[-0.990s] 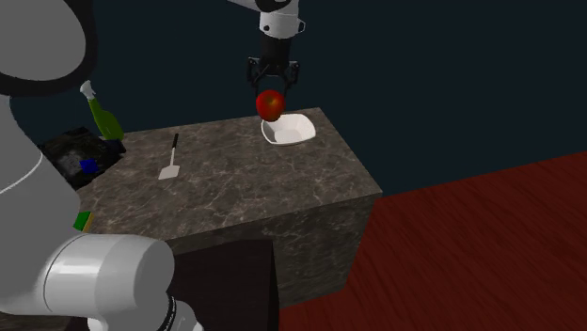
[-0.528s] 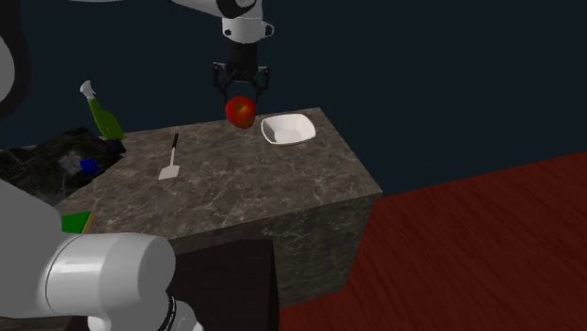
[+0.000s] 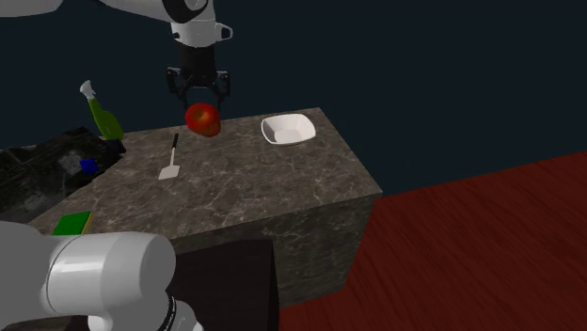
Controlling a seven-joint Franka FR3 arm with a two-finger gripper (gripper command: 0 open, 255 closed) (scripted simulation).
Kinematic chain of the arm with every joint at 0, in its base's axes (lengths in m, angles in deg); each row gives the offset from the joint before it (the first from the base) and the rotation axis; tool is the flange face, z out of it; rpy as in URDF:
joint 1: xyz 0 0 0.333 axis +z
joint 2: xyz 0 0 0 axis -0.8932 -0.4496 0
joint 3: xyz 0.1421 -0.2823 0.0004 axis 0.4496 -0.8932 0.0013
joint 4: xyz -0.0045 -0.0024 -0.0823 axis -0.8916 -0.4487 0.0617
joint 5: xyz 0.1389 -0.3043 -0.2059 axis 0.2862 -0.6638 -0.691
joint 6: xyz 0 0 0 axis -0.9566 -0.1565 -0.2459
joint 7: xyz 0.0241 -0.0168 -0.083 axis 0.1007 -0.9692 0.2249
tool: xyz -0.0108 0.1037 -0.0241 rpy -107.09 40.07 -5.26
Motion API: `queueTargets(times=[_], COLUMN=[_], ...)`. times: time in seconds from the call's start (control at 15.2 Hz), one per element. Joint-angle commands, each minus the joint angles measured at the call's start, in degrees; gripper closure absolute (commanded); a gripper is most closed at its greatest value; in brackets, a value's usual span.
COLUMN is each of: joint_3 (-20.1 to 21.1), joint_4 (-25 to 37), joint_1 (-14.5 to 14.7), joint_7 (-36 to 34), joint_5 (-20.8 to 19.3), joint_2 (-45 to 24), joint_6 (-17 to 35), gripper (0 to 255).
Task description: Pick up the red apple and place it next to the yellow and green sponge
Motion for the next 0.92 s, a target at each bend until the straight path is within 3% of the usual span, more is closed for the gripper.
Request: queueTargets(times=[0.0,0.86], joint_3=[2.3,17.5], joint_4=[-3.6,-15.1], joint_1=[0.4,5.7], joint_7=[-2.9,-20.4], joint_5=[0.1,7.2], joint_2=[3.7,18.1], joint_6=[0.3,-0.4], gripper=[255,255])
